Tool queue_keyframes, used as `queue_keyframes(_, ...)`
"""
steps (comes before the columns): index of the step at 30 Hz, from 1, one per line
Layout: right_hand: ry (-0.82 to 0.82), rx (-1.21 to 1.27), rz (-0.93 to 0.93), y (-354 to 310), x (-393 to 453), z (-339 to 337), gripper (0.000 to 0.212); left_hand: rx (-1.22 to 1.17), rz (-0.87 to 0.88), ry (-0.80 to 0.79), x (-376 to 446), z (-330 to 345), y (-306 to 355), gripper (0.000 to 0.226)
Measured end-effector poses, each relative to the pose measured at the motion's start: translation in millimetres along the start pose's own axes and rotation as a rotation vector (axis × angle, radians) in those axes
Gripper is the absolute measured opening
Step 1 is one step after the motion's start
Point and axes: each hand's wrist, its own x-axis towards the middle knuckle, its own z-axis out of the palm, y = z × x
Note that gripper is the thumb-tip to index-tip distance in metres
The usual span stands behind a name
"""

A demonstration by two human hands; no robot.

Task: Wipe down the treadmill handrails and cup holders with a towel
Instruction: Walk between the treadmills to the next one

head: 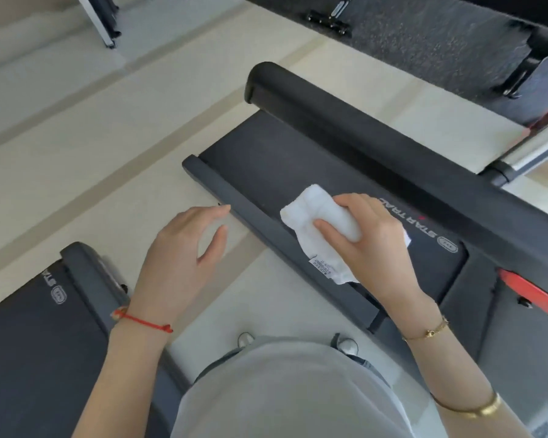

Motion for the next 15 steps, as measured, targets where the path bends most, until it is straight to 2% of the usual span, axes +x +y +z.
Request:
queue_keyframes(8,-0.14,0.017,-0.041,-79.6,16.5,109.8,0.022,0.02,-0.171,0.014,-32.5,-68.3,-109.2,0.027)
queue_keyframes(15,-0.278,0.039,-0.112,-120.8,49.3,179.1,0.023,-0.006,-0.338,0.036,-42.9,-96.1,-176.1,0.028)
